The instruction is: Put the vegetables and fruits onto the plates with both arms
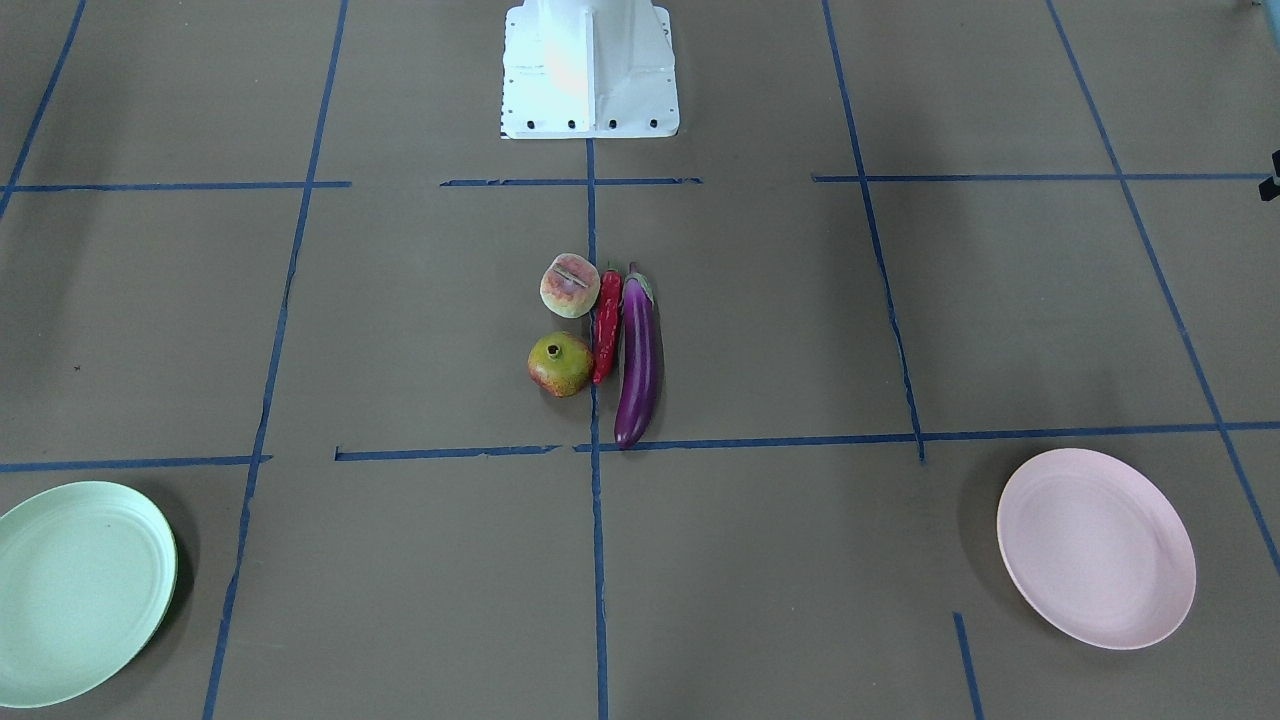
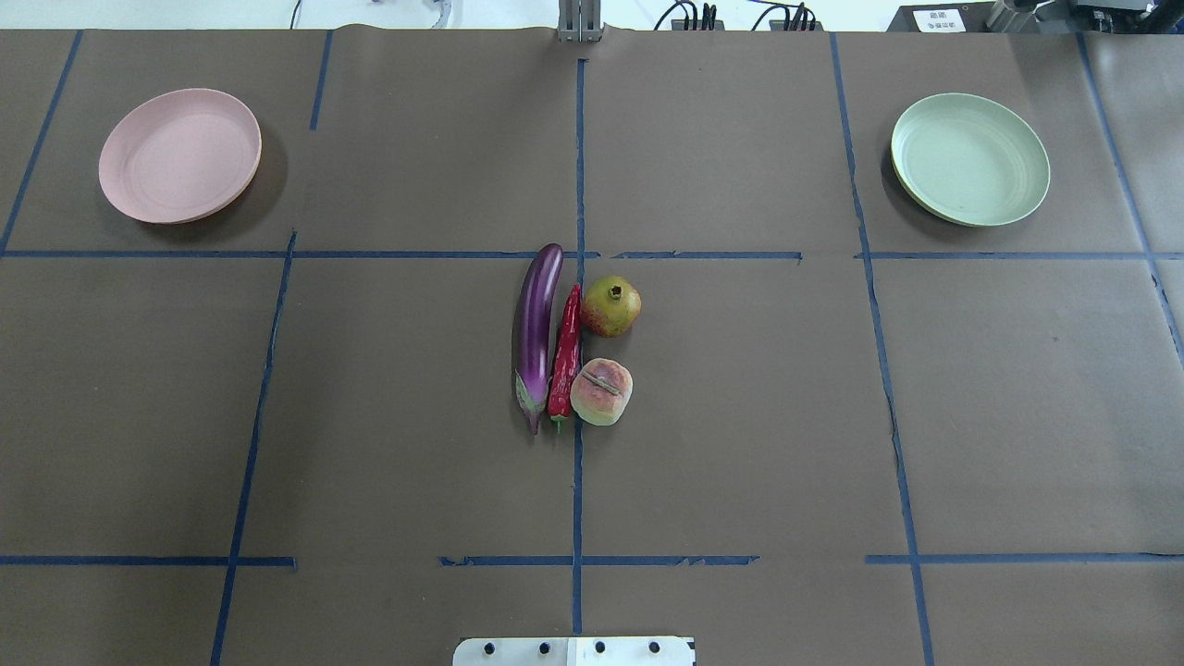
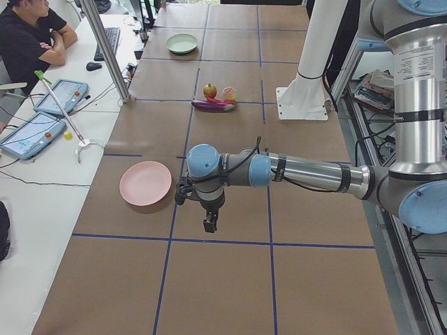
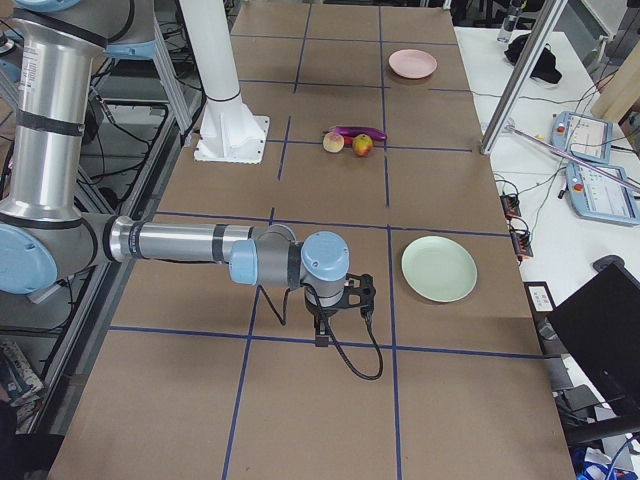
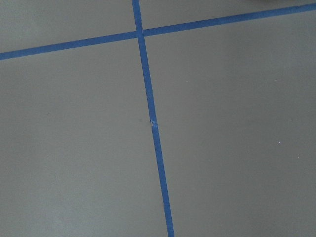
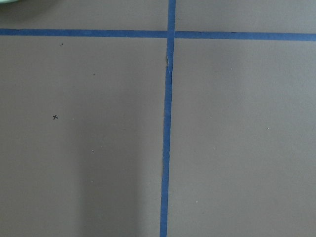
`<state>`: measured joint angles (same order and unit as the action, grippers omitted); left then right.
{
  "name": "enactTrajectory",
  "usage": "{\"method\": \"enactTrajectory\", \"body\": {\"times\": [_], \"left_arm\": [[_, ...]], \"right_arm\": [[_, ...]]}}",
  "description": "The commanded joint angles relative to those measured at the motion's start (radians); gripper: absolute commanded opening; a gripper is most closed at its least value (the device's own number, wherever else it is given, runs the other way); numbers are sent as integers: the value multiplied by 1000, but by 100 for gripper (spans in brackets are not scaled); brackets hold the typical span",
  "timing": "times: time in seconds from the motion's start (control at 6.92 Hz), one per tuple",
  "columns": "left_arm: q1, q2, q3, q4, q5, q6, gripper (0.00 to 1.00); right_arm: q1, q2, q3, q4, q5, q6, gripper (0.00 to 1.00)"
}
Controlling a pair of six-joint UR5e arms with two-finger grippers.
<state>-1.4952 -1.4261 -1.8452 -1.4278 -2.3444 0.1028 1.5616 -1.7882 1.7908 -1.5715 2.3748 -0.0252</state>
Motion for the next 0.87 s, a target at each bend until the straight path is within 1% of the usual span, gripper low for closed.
{"method": "enactTrajectory", "body": {"times": [0.0,0.29,0.58,0.72], "left_arm": [[-8,-4,3,-9,19,6,100],[-10,9,-12,-3,24,11,100],[-10,9,-26,0,20,8,100],[-8,6,-8,0,27,-3,100]], "right_arm": [[0,6,7,1,-2,4,100],[0,4,16,1,-2,10,100],[0,-8,6,97,0,14,100],[0,-7,7,102,-2,13,100]]}}
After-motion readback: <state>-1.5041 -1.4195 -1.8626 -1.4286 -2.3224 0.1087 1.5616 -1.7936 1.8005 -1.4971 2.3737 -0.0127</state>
